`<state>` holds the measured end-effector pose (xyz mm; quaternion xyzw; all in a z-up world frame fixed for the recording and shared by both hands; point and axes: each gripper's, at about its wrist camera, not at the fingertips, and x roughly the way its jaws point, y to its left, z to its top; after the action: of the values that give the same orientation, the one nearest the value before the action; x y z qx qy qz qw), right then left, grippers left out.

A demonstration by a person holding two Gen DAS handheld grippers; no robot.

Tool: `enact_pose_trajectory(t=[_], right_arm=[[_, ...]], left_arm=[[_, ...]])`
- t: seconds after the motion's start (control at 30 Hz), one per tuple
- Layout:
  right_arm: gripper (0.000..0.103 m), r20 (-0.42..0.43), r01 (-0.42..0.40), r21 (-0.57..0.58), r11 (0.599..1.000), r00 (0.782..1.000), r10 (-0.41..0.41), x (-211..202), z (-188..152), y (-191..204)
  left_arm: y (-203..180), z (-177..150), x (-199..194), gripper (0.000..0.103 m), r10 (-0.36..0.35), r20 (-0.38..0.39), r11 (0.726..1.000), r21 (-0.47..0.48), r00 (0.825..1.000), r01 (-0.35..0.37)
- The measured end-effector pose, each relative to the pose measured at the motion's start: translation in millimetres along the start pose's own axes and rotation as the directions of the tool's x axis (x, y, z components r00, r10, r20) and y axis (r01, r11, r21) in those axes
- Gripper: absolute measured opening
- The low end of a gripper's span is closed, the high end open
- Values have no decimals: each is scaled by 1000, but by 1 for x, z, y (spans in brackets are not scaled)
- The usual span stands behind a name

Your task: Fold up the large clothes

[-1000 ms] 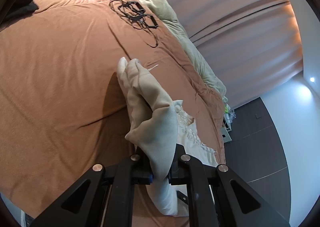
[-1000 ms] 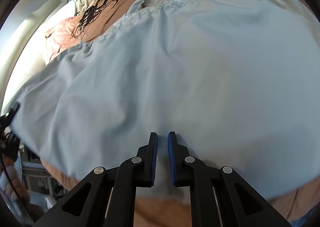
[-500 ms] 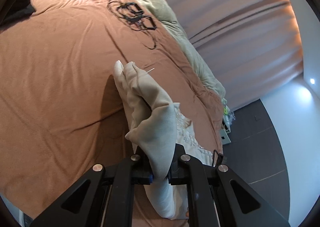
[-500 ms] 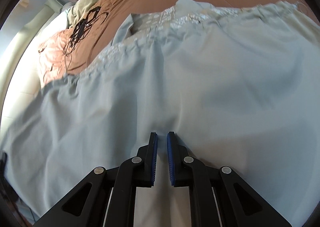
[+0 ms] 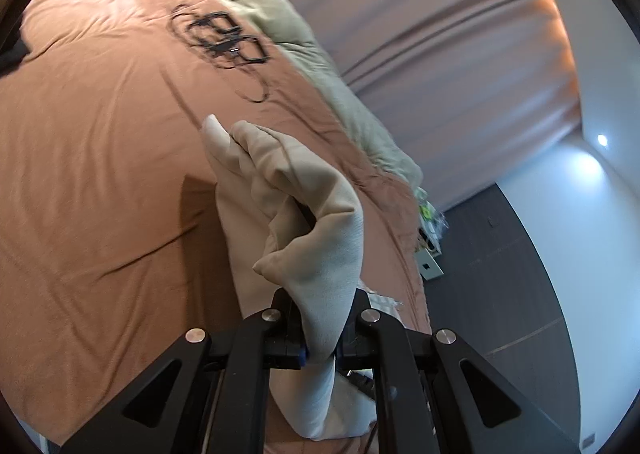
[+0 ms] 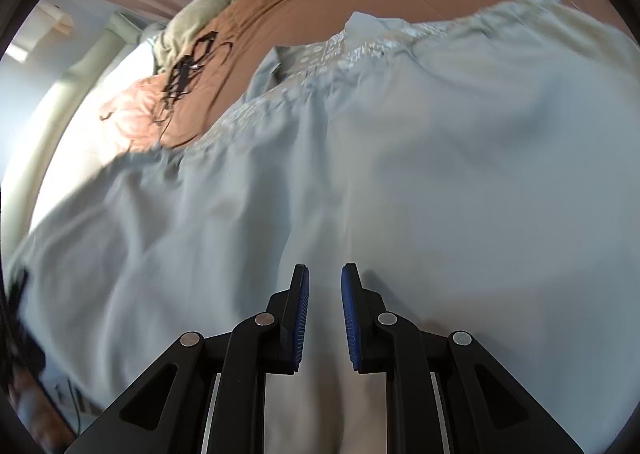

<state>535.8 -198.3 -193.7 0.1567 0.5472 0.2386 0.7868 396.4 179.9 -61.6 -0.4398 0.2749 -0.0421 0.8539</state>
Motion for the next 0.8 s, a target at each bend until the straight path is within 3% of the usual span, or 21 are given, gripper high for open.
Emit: enact_pose_trajectory(t=[0.17,0.3,0.47,0.73,0.8], right_arm=[[18,-2,-26,6,1000,1000,26,-22,-42,0],[18,-5,-2,0,1000,1000,2,-32,-65,-1],[16,-58,-37,10,999,998,37,-15,-90,-7],[15,-74,-41,10,999,996,42,-4,-93,-11],[15,-85,-87,55,995,992,91,-9,-92,-18]], left_arm=[[-37,-2,0,11,-32,-10,997,74,999,32],[-63,-7,1,11,-57,-20,991,119,998,59],[-92,-18,13,10,-75,-64,981,173,995,85],[-142,-46,44,10,-97,-154,957,255,983,135],[-155,-53,51,10,-104,-175,950,273,979,150]])
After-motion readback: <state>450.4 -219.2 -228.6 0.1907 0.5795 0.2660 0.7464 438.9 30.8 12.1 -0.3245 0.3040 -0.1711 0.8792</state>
